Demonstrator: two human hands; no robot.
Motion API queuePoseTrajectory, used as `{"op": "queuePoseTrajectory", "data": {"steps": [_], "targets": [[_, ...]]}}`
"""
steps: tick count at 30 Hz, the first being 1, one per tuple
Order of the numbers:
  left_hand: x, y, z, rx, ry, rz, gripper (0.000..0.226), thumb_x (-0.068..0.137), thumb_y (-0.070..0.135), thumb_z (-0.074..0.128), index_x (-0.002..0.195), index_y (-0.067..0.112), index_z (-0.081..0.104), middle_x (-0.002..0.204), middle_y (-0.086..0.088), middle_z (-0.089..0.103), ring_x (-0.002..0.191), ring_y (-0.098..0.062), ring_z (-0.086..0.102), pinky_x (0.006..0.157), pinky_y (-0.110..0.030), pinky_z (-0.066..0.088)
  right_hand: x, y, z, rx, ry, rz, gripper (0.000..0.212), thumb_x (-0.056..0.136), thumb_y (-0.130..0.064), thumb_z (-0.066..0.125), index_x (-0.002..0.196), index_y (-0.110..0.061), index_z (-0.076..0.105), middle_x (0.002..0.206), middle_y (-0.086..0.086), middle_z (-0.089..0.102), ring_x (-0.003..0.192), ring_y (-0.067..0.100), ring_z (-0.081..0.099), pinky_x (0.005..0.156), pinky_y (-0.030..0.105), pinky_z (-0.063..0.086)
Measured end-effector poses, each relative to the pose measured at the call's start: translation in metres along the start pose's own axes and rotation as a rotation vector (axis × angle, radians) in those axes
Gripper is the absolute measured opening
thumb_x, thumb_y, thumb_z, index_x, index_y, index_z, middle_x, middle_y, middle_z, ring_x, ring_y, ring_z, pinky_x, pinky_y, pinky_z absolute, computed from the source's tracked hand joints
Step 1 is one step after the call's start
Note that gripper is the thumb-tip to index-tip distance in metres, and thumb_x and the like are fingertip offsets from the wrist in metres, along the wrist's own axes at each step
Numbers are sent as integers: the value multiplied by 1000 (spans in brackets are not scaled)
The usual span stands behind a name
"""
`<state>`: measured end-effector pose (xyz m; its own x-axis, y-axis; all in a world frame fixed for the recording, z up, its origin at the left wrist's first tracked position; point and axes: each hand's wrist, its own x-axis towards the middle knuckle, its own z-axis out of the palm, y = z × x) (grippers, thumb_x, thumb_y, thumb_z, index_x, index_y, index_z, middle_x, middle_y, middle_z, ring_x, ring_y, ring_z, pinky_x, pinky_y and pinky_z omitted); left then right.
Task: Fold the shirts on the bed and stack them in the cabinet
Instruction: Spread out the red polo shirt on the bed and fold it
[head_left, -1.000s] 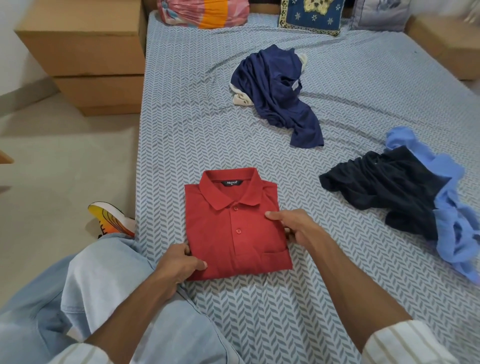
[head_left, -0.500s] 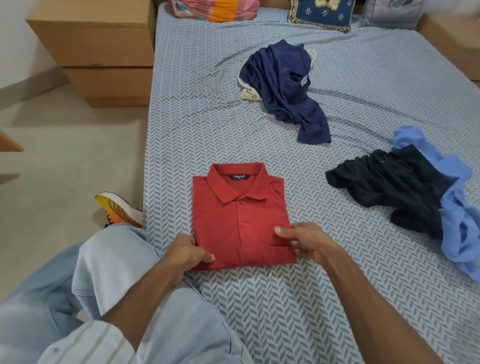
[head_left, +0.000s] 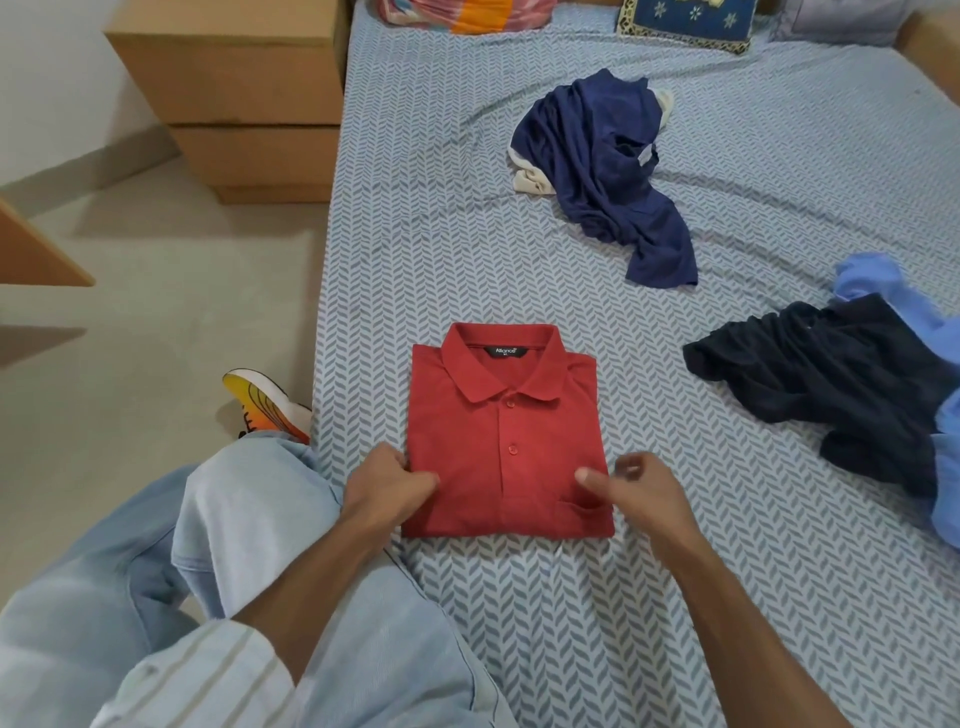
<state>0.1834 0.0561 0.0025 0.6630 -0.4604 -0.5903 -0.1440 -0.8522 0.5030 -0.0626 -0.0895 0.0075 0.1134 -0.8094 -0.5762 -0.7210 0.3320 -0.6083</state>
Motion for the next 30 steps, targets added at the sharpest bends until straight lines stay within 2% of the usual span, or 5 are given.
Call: {"op": "queuePoseTrajectory", "data": {"steps": [4,8,16,20,30], "targets": [[20,15,-8,-182,118,-4,43,80,41,76,109,14,61,104,-2,64,100,-26,62,82,-33,47,30,-27,-2,126,33,-12,83,66,-58,83,129,-12,56,115,3,65,102,22,64,88,41,54],[39,38,-11,-253,33,-45,40,73,43,82,90,11,66,91,-8,71,83,-26,68,67,-32,55,52,-56,10,266,-107,73,38,73,-34,86,91,-5,69,91,10,73,79,21,67,65,31,50],[53,55,-9,-351,-154,-65,29,73,21,83,97,14,68,93,-3,73,83,-19,70,68,-28,56,62,-64,9,236,-283,87,39,68,-19,89,102,-14,71,95,3,78,89,21,74,78,34,59],[51,47,-11,-448,-237,85,34,81,25,78,113,16,69,101,1,75,91,-17,73,86,-37,59,56,-60,4,330,-363,-43,34,81,-15,80,113,-11,70,106,6,76,100,24,73,93,43,56],[28,49,-66,-700,-403,245,24,101,22,58,125,22,62,115,-1,74,106,-19,71,96,-42,56,16,-99,-2,552,-456,-140,32,90,-13,67,122,-10,65,116,13,73,104,26,71,85,37,56]]}}
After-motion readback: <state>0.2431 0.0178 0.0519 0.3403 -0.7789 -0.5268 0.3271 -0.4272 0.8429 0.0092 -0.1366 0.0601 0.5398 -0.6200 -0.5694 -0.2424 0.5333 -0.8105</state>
